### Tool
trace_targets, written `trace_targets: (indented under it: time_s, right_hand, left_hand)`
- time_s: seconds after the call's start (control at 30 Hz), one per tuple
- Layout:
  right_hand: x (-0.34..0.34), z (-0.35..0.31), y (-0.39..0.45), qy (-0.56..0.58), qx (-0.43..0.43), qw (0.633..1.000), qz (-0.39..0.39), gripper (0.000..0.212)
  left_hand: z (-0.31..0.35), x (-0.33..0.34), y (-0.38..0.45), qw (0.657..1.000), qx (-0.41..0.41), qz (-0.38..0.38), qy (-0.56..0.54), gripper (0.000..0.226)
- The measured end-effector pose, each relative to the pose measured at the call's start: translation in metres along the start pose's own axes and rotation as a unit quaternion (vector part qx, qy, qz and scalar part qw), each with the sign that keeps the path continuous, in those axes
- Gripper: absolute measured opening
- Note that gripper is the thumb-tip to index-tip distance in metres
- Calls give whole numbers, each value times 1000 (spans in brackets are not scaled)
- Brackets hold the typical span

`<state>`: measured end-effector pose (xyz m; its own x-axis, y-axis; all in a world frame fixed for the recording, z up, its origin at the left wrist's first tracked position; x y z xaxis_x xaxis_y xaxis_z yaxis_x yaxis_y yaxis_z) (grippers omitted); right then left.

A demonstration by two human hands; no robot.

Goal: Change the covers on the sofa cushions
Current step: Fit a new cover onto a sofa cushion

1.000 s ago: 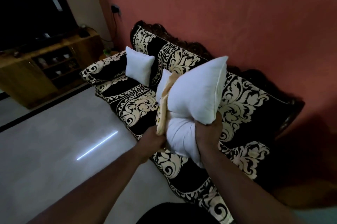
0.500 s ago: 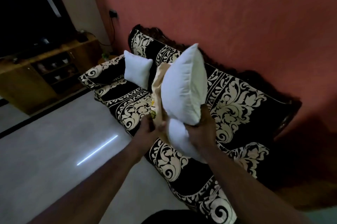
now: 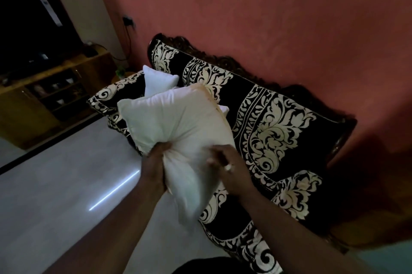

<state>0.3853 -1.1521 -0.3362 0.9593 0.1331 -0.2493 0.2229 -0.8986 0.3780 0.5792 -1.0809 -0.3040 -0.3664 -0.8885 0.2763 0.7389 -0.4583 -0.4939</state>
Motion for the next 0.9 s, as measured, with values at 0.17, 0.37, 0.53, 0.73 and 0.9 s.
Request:
trace_targets:
  time_s: [0.17, 0.37, 0.53, 0.73, 0.9]
  right_hand:
    - [-24, 66, 6, -144, 214, 957, 130, 57]
    - [-25, 74, 19, -51, 296, 947, 111, 39]
    - [-18, 73, 25, -102, 278, 955, 35, 21]
    - [-7, 69, 29, -31, 355, 934, 14, 31]
    - [3, 68, 32, -218, 235, 947, -4, 26]
  left_hand:
    - [4, -26, 3, 997, -61, -33, 46, 31]
    - [8, -40, 3, 997, -38, -39, 63, 29]
    - [13, -44, 4, 997, -19, -4, 80, 31]
    - [20, -36, 8, 993, 32, 51, 98, 40]
    - [20, -22, 7, 988, 1, 25, 150, 50]
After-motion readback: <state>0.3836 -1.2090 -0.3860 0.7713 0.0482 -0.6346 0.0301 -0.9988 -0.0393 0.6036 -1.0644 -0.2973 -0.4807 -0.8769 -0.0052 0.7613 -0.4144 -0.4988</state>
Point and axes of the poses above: each hand's wrist, its own y-axis towards the middle knuckle, its own x-axis out of the palm, z = x × y, the point moved 2 cm from there along y, towards the middle knuckle, and after that the axes turned 15 degrees about z, right-handed, at the moved point
